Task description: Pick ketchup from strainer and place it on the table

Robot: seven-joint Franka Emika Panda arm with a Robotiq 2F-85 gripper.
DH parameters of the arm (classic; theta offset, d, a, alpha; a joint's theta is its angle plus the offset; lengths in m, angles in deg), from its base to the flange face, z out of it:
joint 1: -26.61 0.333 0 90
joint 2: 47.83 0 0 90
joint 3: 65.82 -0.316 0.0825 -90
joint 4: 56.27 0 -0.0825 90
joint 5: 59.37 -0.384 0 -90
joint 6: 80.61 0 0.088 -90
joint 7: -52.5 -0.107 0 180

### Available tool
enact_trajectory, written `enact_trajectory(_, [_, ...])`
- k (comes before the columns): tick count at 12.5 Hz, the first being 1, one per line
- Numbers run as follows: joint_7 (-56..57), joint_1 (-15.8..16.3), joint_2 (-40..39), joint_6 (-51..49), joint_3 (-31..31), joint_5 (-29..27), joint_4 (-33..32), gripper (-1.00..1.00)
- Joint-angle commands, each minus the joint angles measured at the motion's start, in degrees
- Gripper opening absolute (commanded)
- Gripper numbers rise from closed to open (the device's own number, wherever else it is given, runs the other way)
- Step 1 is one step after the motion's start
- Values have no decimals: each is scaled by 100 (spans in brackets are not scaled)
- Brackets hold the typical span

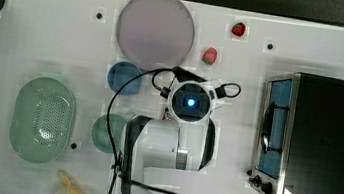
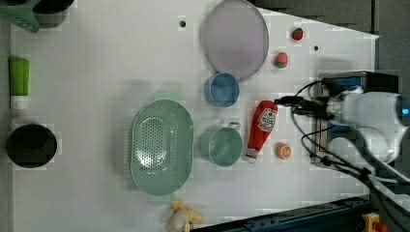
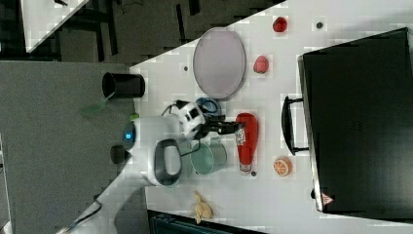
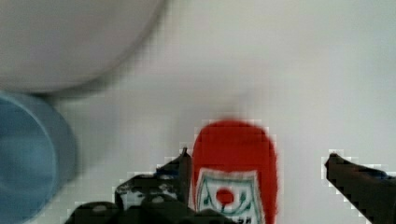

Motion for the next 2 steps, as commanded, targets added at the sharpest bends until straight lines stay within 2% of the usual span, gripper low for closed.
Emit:
enact_trajectory(1, [-442, 8, 756, -807, -62, -62, 1029, 100])
enact_trajectory(2, [-675, 8, 832, -1363, -76, -63, 1375, 100])
